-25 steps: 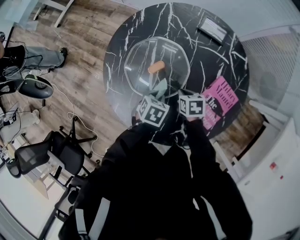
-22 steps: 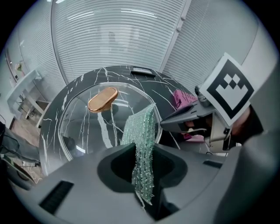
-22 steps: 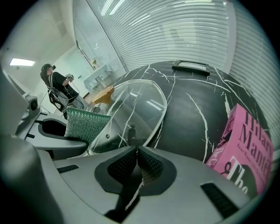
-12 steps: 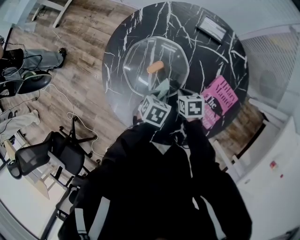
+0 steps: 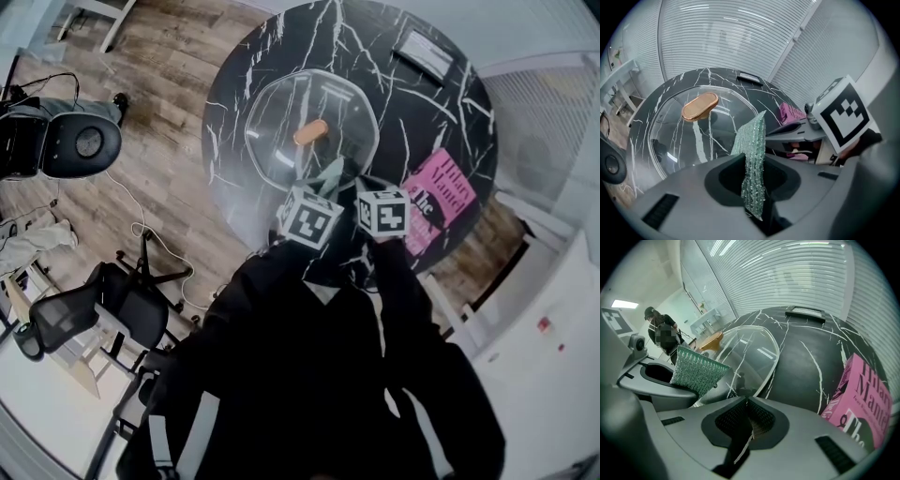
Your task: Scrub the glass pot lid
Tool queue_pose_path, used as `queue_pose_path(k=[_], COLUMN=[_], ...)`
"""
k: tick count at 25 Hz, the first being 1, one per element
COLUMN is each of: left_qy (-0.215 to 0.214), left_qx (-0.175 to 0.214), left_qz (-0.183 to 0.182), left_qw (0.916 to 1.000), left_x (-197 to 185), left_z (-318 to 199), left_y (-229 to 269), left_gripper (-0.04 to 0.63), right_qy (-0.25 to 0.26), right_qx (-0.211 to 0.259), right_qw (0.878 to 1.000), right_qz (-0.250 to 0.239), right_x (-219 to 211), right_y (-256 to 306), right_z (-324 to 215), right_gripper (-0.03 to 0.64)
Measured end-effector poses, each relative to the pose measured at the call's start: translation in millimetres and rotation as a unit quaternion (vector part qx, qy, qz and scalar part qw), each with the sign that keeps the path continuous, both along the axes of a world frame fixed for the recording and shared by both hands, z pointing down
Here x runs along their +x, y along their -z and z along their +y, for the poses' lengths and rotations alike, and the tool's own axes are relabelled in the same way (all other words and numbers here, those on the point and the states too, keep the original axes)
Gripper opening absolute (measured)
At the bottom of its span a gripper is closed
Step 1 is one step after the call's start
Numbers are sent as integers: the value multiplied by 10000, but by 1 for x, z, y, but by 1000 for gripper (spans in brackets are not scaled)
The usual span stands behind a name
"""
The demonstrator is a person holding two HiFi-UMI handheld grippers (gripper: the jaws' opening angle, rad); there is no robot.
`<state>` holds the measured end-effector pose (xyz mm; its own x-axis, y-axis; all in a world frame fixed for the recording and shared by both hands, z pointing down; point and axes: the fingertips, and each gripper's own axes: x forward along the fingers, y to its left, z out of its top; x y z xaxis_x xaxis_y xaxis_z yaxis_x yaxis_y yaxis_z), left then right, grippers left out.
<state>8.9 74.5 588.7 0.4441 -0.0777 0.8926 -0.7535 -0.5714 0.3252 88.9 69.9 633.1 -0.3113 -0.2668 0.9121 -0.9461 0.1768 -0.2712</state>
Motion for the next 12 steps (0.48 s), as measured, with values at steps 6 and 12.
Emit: queue_pose_path(k=[6, 12], left_qy=[140, 280], left_qx=[-178, -136], left_qz=[209, 269], left_qw=[9995, 9992], left_x=[0, -1], left_z=[-3, -13], left_y=[3, 6], left_gripper=[69, 69], right_qy=[30, 37], right_qx=[87, 109], right_qw=[10000, 9999], right_qz=[-32, 110], right_x=[-2, 3], right_y=[1, 0], right_z=[-1, -3], right_gripper=[14, 14])
